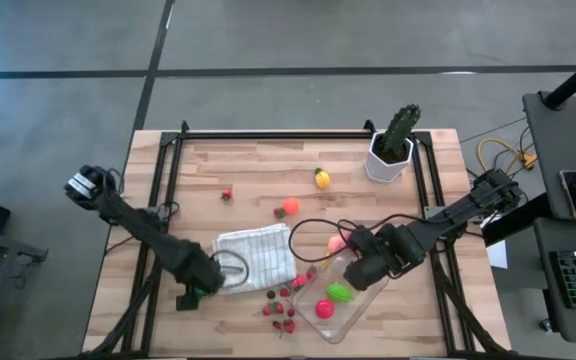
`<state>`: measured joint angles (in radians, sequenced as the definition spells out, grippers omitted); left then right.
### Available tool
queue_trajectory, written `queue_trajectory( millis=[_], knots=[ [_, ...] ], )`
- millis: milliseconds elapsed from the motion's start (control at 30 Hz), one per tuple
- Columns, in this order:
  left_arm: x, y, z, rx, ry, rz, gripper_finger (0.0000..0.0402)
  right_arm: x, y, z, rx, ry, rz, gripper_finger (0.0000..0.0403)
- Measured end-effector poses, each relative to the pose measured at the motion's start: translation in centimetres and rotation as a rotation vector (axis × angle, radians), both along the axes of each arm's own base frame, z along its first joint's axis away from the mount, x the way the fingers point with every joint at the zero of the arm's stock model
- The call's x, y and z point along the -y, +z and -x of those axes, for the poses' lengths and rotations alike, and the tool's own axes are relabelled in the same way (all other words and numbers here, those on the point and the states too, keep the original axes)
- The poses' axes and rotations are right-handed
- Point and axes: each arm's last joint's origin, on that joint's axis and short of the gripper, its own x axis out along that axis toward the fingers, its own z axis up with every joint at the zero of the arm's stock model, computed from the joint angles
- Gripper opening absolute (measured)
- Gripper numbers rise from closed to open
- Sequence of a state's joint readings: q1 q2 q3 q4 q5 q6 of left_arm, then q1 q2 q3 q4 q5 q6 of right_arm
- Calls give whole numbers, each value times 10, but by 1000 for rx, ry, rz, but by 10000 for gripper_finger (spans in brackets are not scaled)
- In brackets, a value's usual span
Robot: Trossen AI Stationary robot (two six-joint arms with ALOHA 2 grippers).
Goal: Pick and placing Produce into tupperware
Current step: Put the watermelon into the transparent bin
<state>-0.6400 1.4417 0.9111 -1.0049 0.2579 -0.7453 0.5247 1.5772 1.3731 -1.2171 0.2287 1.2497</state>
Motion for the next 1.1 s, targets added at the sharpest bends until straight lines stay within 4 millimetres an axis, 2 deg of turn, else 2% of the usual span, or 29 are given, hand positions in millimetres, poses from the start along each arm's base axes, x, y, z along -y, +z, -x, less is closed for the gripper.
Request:
queue_trajectory(
  millis=[233, 500, 633, 833, 1100],
  knots=[
    [36, 1, -15, 84, 1, -128, 391, 0, 0, 0, -10, 79, 24, 370],
    [58, -28, -38, 16, 13, -199, 391, 0, 0, 1, -27, 153, 50, 370],
    [64, -39, -43, -11, 32, -225, 391, 0, 0, 1, -29, 179, 55, 370],
    [68, -36, -49, 27, 71, -227, 384, -1, 0, 2, -31, 199, 59, 370],
    [67, -34, -48, 32, 88, -224, 316, -1, 0, 2, -31, 212, 63, 370]
  ],
)
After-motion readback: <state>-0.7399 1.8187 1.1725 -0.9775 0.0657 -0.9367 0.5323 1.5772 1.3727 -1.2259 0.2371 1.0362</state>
